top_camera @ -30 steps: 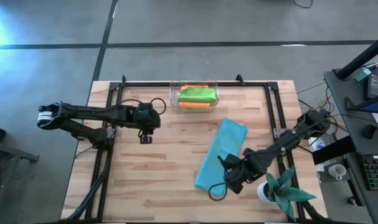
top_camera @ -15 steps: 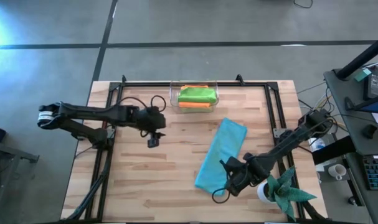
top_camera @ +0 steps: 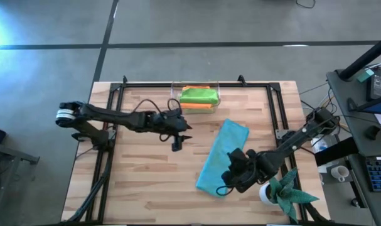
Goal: Fold microfiber towels
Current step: Fold the blue microfiber towel
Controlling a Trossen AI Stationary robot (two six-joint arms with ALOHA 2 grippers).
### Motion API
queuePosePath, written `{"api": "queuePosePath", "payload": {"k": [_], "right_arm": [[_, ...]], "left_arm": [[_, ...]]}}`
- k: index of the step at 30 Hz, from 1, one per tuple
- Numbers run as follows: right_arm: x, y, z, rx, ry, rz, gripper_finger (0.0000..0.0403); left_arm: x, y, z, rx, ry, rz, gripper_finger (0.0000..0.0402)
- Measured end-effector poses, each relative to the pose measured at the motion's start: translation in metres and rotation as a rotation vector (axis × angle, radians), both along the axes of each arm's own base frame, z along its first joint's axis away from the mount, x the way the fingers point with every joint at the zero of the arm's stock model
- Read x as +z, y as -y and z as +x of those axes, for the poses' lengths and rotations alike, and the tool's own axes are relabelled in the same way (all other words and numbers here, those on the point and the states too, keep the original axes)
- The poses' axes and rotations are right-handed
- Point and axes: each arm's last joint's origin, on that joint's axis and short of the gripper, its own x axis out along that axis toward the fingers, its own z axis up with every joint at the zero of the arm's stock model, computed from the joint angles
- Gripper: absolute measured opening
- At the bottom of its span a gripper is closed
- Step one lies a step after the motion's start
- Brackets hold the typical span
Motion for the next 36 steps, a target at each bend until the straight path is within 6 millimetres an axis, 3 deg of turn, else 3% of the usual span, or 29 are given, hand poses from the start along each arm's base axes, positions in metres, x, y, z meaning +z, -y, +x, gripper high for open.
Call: {"api": "queuePosePath", "payload": {"k": [8, 22, 30, 36], "right_arm": [[0.021, 0.009, -0.007, -0.067, 0.131, -0.027, 0.0038], [0.017, 0.008, -0.005, -0.062, 0.126, -0.048, 0.0038], [0.016, 0.008, -0.005, -0.055, 0.124, -0.051, 0.0038], [0.015, 0.008, -0.005, -0.051, 0.120, -0.056, 0.0038]], "left_arm": [[-0.021, 0.028, 0.034, -0.087, 0.057, -0.004, 0.0183], [-0.055, 0.050, 0.095, -0.180, 0.024, -0.036, 0.0183], [-0.081, 0.052, 0.115, -0.198, -0.027, -0.049, 0.0183], [-0.103, 0.053, 0.117, -0.208, -0.084, -0.059, 0.0183]]}}
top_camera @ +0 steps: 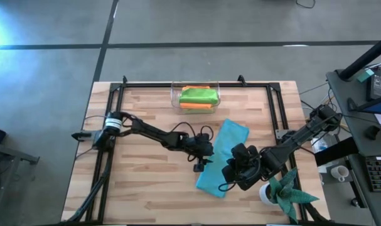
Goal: Fold microfiber towels
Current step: Fold the blue microfiber towel
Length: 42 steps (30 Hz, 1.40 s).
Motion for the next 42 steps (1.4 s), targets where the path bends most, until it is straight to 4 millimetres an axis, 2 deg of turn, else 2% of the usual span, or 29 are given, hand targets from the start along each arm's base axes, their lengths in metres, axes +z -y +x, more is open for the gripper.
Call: {"api": "queuePosePath", "payload": {"k": [15, 20, 28, 34, 42], "right_arm": [[-0.001, 0.000, 0.000, 0.002, -0.004, -0.003, 0.0038], [-0.002, 0.000, -0.001, 0.004, -0.007, -0.006, 0.0038], [-0.003, 0.001, -0.001, 0.037, -0.021, -0.028, 0.0038], [-0.003, 0.001, -0.001, 0.078, -0.036, -0.055, 0.0038], [-0.004, 0.001, -0.001, 0.121, -0.055, -0.075, 0.0038]], "left_arm": [[-0.019, 0.000, -0.012, 0.053, -0.154, -0.053, 0.0183], [-0.022, 0.001, -0.017, 0.215, -0.253, -0.207, 0.0182], [-0.029, 0.014, -0.029, 0.447, -0.411, -0.402, 0.0182], [-0.035, 0.026, -0.039, 0.569, -0.500, -0.443, 0.0182], [-0.036, 0.047, -0.050, 0.623, -0.551, -0.430, 0.0182]]}}
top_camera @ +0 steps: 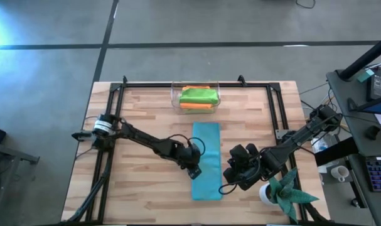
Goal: Fold microfiber towels
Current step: Fold the blue microfiber towel
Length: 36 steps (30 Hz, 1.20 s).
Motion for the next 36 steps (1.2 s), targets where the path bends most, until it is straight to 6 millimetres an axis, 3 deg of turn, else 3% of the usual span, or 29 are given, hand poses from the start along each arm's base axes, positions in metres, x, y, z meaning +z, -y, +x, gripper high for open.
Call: {"api": "queuePosePath", "payload": {"k": [3, 13, 23, 36], "right_arm": [[0.000, 0.000, 0.000, 0.006, -0.002, -0.002, 0.0038], [0.000, -0.009, -0.006, 0.106, -0.022, -0.042, 0.0038], [0.000, -0.017, -0.009, 0.100, 0.006, -0.007, 0.0038], [0.008, -0.034, 0.004, 0.187, 0.136, 0.177, 0.0038]], "left_arm": [[0.013, 0.009, -0.007, -0.024, 0.012, 0.048, 0.0182], [0.087, 0.025, -0.036, -0.177, 0.139, 0.270, 0.0182], [0.102, 0.034, -0.045, -0.286, 0.166, 0.321, 0.0182], [0.117, 0.090, -0.082, -0.611, 0.221, 0.463, 0.0182]]}}
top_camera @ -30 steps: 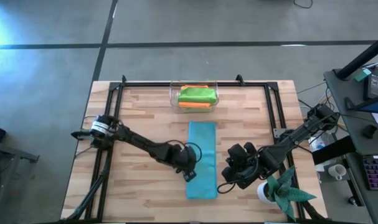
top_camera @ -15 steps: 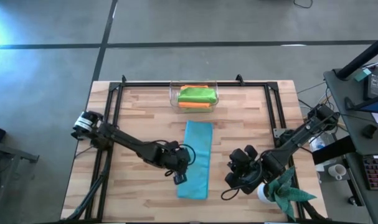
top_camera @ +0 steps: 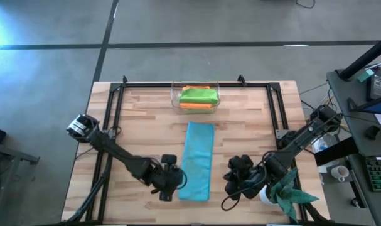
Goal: Fold microfiber towels
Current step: Fold the blue microfiber towel
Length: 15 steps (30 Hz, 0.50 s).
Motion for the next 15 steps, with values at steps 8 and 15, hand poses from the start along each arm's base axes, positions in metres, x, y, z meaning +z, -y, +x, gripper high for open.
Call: {"api": "queuePosePath", "payload": {"k": [8, 15], "right_arm": [[0.006, -0.006, 0.007, 0.002, 0.088, 0.072, 0.0038], [0.006, -0.005, 0.008, 0.072, 0.090, 0.010, 0.0038]], "left_arm": [[0.001, 0.019, -0.014, -0.066, 0.032, 0.088, 0.0182], [0.006, 0.018, -0.016, 0.034, 0.052, 0.051, 0.0182]]}}
